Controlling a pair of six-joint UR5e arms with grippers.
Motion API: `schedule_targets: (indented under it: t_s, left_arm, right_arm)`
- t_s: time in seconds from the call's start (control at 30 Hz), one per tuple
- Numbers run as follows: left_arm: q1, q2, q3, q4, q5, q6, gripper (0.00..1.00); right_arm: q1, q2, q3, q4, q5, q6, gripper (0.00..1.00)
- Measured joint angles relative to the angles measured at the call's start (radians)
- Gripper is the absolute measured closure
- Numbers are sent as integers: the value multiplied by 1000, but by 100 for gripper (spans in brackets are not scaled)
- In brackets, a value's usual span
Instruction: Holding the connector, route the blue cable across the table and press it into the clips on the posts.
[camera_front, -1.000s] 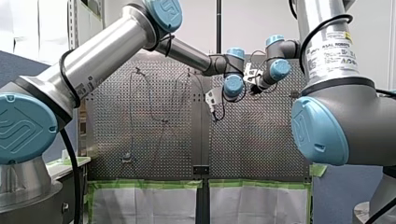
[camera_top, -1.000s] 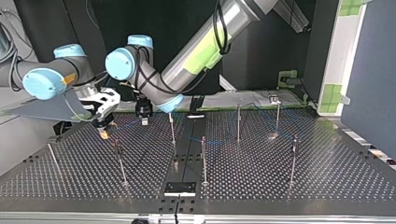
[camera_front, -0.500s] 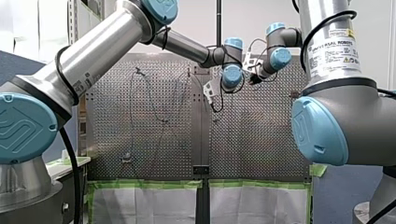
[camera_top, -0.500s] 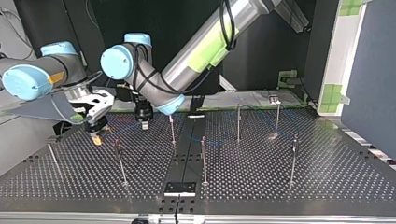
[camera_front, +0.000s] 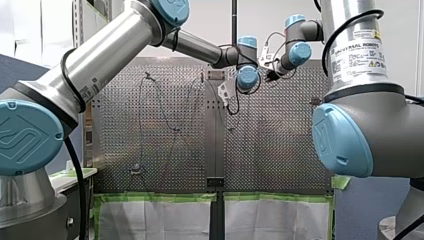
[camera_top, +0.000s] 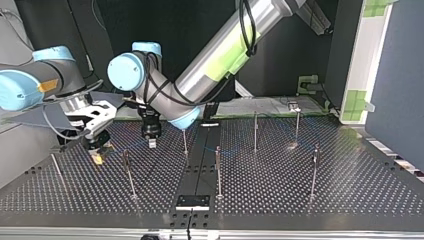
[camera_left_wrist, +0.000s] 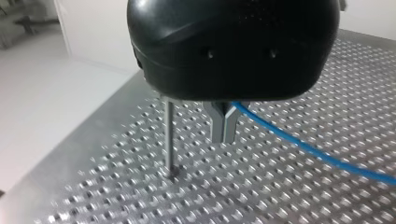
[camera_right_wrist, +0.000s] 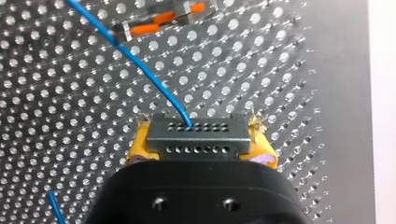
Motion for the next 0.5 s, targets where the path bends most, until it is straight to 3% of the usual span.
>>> schedule_targets:
  t_s: [0.23, 0.5]
  left_arm:
    - [10, 0, 11, 50, 34, 13, 100]
    - [9, 0, 11, 35, 34, 14, 100]
  right_arm:
    - [-2, -1, -7, 2, -10, 2, 100]
    - [-3, -9, -12, 9, -22, 7, 100]
